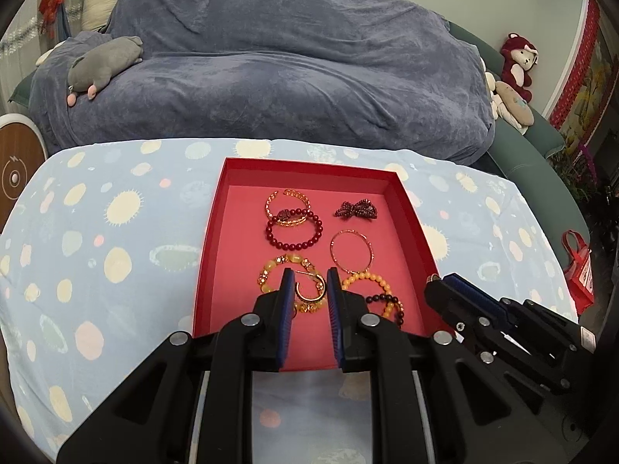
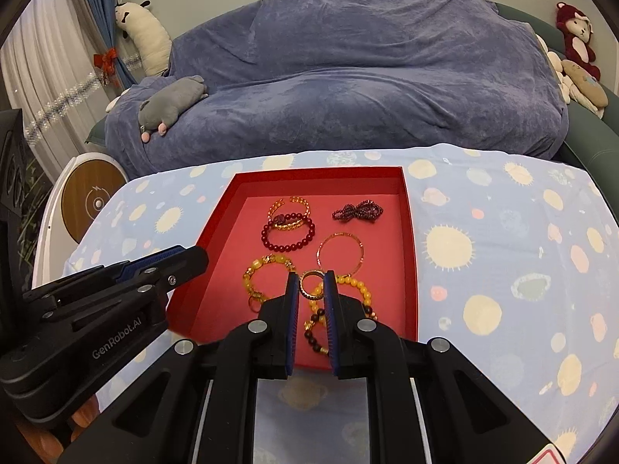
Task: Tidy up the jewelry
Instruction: 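Carry both earrings into the red box and open both tools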
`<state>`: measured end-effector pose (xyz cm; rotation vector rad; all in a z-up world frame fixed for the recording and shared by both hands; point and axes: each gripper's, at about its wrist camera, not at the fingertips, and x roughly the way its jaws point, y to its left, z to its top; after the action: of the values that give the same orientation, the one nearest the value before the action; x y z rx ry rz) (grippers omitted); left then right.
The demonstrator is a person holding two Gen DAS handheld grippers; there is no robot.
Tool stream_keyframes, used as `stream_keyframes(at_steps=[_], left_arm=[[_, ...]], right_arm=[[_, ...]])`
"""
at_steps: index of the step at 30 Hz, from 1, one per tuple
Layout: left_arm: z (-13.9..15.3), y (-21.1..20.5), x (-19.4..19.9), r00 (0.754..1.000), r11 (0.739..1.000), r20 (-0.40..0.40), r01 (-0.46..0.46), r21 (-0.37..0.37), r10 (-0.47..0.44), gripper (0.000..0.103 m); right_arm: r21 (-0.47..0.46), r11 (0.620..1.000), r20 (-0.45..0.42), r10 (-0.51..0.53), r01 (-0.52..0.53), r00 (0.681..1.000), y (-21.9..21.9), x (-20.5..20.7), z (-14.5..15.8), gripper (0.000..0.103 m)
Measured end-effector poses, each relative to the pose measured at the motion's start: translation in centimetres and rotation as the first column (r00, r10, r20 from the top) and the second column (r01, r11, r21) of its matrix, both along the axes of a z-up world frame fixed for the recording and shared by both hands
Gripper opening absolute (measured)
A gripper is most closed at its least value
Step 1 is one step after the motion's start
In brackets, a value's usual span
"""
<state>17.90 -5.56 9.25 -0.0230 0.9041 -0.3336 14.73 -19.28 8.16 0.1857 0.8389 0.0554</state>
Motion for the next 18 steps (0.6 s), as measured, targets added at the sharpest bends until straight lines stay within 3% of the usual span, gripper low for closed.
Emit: stream_keyframes(at_steps=[18], left_arm=[[-7.0, -0.9, 3.8, 0.993, 0.997, -0.113, -0.012, 0.079, 0.021, 0.017]], right_arm=[[-0.038, 0.999, -0.093, -0.002, -0.001, 0.996, -0.3, 6.1, -5.2, 0.013]])
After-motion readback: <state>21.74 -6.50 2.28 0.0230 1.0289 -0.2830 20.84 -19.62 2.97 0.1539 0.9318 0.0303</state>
